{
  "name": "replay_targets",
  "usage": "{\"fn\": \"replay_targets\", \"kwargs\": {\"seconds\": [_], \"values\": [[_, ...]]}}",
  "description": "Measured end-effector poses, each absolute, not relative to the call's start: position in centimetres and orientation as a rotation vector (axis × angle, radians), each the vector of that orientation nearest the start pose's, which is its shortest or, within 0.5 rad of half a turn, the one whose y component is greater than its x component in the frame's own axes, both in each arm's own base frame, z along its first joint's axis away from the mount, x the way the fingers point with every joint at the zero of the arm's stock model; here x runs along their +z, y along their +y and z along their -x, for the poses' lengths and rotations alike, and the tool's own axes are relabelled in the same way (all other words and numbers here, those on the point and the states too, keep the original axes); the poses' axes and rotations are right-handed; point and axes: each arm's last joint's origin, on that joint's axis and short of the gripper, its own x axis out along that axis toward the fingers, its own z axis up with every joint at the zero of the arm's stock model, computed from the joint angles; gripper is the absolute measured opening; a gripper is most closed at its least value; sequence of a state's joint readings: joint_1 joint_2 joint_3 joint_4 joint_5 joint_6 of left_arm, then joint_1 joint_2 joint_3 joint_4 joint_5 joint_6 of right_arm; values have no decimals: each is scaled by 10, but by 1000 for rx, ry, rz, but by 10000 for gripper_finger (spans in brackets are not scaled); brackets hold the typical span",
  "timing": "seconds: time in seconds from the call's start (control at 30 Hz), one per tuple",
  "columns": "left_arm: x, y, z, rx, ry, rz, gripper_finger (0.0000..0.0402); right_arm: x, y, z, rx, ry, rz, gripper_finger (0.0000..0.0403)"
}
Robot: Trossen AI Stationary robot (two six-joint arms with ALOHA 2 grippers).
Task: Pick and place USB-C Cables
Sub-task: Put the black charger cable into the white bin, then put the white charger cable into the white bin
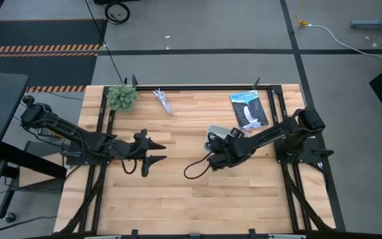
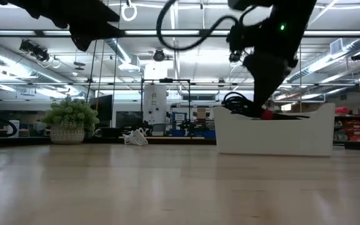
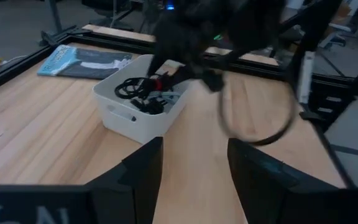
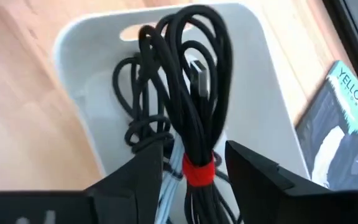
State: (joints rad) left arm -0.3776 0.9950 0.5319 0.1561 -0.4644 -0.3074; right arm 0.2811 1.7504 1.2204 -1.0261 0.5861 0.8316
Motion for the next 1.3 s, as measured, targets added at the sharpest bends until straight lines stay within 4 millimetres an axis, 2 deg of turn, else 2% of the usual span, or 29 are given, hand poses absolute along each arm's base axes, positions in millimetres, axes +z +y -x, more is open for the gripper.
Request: {"fn": "replay_targets", "kwargs": {"seconds": [0.13, 0.33, 0.57, 0.83, 0.93, 1.1, 1.3], "values": [[229, -64, -210, 222, 304, 165, 188, 220, 77, -295, -785, 1110, -43, 182], [194, -52, -230, 356, 442, 127, 188, 243, 86, -281, -799, 964, 7, 181], [175, 1, -239, 533, 543, 243, 175, 264, 90, -270, -827, 805, 72, 181], [160, 57, -241, 766, 552, 305, 161, 287, 83, -258, -785, 760, 154, 181], [154, 70, -245, 803, 536, 317, 163, 297, 80, -253, -783, 722, 151, 181], [148, 85, -263, 839, 556, 314, 179, 310, 77, -248, -769, 662, 166, 181], [141, 102, -287, 904, 577, 296, 221, 313, 79, -249, -741, 660, 207, 181]]}}
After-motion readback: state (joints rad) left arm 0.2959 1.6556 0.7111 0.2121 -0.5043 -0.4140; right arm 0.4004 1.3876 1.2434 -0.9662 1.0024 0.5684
